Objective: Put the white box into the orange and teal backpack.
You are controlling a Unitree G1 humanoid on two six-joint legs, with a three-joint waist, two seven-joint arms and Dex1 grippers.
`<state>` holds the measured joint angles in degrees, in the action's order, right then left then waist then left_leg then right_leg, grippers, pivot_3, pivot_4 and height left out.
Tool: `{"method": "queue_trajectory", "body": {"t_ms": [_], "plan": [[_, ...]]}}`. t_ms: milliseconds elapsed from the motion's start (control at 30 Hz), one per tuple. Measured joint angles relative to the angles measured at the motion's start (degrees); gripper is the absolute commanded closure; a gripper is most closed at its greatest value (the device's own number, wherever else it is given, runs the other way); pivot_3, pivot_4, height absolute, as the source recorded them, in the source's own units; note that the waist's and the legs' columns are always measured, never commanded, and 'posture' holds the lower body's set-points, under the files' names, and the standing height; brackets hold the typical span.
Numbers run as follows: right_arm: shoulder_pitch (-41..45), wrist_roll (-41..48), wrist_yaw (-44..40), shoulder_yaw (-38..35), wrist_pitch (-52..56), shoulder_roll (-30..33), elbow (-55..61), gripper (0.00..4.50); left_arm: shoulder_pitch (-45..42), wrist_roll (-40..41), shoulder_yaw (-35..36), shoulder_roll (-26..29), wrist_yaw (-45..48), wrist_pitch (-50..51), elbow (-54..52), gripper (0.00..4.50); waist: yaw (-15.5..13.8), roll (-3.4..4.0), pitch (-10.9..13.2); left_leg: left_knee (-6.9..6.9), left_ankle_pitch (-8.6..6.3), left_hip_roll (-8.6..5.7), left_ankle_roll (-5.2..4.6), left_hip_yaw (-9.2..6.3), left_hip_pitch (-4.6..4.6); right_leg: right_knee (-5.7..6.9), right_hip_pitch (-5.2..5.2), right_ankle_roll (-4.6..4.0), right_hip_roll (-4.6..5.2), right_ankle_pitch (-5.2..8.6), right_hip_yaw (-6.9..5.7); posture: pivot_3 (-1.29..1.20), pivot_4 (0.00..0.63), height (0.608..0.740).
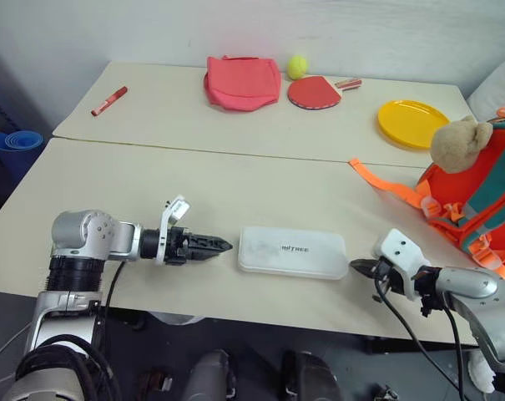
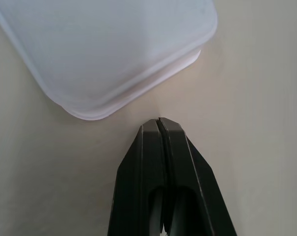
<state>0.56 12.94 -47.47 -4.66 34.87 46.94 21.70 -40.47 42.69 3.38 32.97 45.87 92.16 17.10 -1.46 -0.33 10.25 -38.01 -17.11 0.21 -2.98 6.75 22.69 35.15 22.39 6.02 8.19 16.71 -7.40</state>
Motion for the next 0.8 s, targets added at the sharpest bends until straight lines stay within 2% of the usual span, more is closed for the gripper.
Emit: {"method": "queue_trajectory", "body": {"t_ms": [200,367,433,567,700,800], "plan": [[3.64,-0.81,-1.01,3.22,-3.34,-0.04,-3.57,4.5,-6.08,0.14,1.56,-7.47,-7.08,0.24,8.63,0.07,-0.44,0.0,-0.01,-0.05,0.07,-0.29,-0.13,-0.06,-0.04,-0.08,-0.07,0.09,0.28,-0.05,-0.03,0.0,0.15,0.74],[5.52,-1.3,-1.55,4.73,-5.02,-0.36,-6.05,4.5,-8.34,-0.23,2.33,-10.96,-9.87,0.03,12.33,0.07,-0.36,-0.01,-0.02,-0.03,0.03,-0.29,-0.07,-0.14,-0.43,-0.31,-0.56,0.12,0.31,-0.06,-0.12,0.0,0.15,0.74],[5.88,-1.6,-1.84,5.17,-5.88,-0.48,-6.62,4.5,-9.14,-0.34,2.34,-11.89,-10.22,-0.17,13.9,0.07,-0.3,-0.01,-0.02,-0.02,-0.19,-0.27,0.27,-0.18,-0.52,-0.37,-0.69,0.13,0.36,-0.07,-0.13,0.0,0.15,0.74],[7.34,-1.86,-1.82,6.71,-6.23,-2.3,-6.75,4.5,-9.93,-0.04,2.23,-13.16,-10.31,-0.31,15.32,0.07,0.01,-0.02,-0.02,-0.02,-0.22,-0.17,0.33,-0.2,-0.52,-0.3,-0.71,0.13,0.35,-0.07,-0.14,0.0,0.15,0.74],[7.63,-1.79,-1.66,7.46,-5.5,-3.27,-5.54,4.5,-9.84,0.96,2.07,-14.18,-11.55,-0.16,15.38,0.96,0.11,-0.05,0.0,-0.02,-0.19,-0.11,0.28,-0.2,-0.47,-0.29,-0.69,0.13,0.29,-0.07,-0.16,0.0,0.15,0.74],[7.05,-1.35,-1.08,7.06,-4.3,-3.97,-3.86,4.5,-9.27,2.78,0.96,-13.01,-12.05,-0.06,15.37,1.94,0.18,-0.06,0.01,-0.01,-0.19,-0.07,0.28,-0.2,-0.45,-0.29,-0.65,0.13,0.27,-0.07,-0.15,0.0,0.15,0.74]]}}
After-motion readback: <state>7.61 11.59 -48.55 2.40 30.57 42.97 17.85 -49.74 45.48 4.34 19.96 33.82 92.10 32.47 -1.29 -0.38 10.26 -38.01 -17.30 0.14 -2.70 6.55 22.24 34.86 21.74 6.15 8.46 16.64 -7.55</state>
